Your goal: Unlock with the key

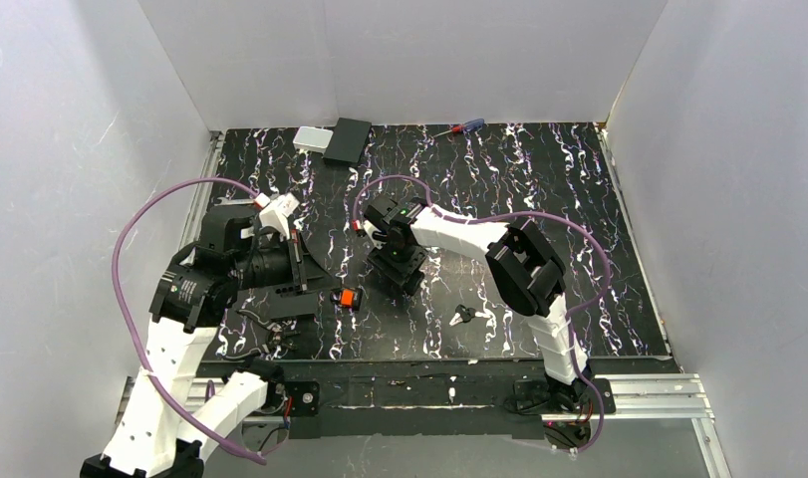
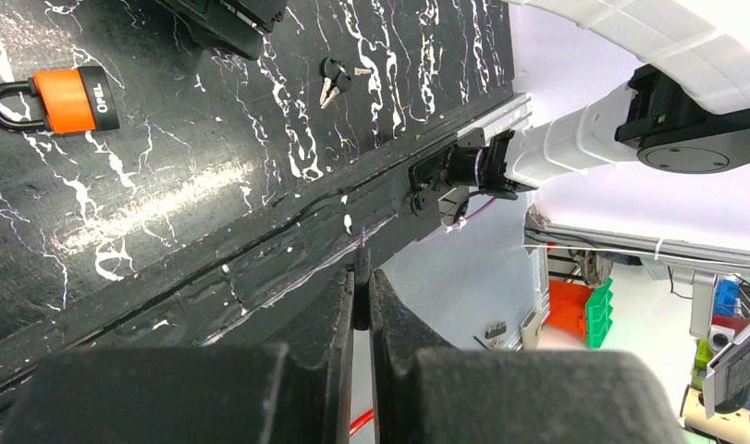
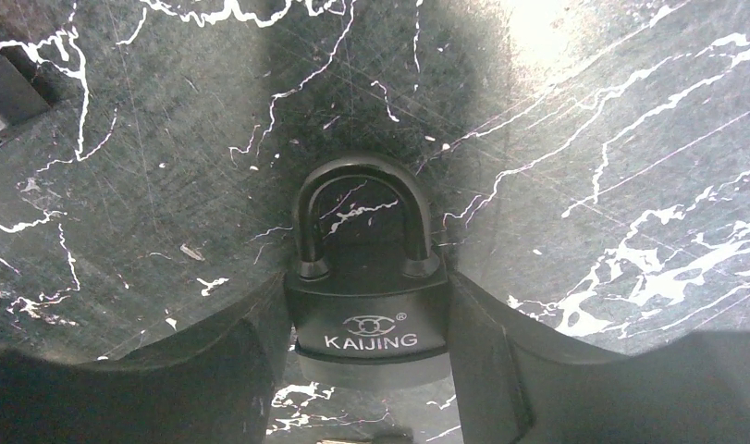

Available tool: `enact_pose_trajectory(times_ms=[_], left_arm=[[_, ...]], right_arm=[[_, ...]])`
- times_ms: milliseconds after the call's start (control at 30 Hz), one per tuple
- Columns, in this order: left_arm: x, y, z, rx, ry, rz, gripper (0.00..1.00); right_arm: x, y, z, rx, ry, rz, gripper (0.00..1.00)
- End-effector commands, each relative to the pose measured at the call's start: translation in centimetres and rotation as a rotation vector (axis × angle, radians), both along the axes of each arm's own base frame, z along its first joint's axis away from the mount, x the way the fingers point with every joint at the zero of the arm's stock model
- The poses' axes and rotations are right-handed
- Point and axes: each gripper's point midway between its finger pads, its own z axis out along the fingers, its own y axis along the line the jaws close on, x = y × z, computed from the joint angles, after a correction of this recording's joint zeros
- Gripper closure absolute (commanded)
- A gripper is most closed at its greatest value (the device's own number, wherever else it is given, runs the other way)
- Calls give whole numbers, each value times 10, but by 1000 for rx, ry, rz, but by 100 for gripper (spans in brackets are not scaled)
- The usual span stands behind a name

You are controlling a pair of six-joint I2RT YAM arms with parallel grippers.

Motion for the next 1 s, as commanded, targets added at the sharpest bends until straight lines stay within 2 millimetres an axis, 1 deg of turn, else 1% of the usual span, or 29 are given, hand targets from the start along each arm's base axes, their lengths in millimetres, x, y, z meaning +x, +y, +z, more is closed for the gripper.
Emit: enact_pose_trajectory(times_ms=[0,100,133,233,267,333,400,500,567,633,800,867,933,967], left_arm=[[0,-1,3,-4,-12,-12,100],[3,-2,7,-11,-20,-6,100],[4,-3,8,-15,-24,-5,100],[8,-4,13,-24,-39,4,100],[10,-4,15,-29,-42,11,100],[12,-5,19,-41,-50,21,100],[14,-6,23,-54,-62,35,100],[17,-6,29,-72,-83,59,100],[19,-5,33,-81,-98,78,100],[22,-3,37,-86,-114,101,100],[29,-2,50,-112,-156,143,100],[33,-3,56,-131,-171,158,100],[36,-5,64,-157,-205,162,100],[38,-6,66,-170,-217,166,100]], right_arm=[[-1,0,9,-5,3,-43,54],[4,10,29,29,-6,-144,63],[7,14,41,50,-18,-195,69],[16,25,78,135,-38,-386,94],[16,28,93,177,-24,-455,99],[13,34,117,263,29,-571,99],[8,39,136,358,107,-662,99],[6,41,162,505,217,-803,99],[4,38,171,580,285,-890,99],[6,36,185,654,340,-977,99],[11,25,217,788,402,-1125,99],[9,23,228,848,470,-1192,99],[4,21,244,930,553,-1263,99],[4,22,255,998,597,-1288,99]])
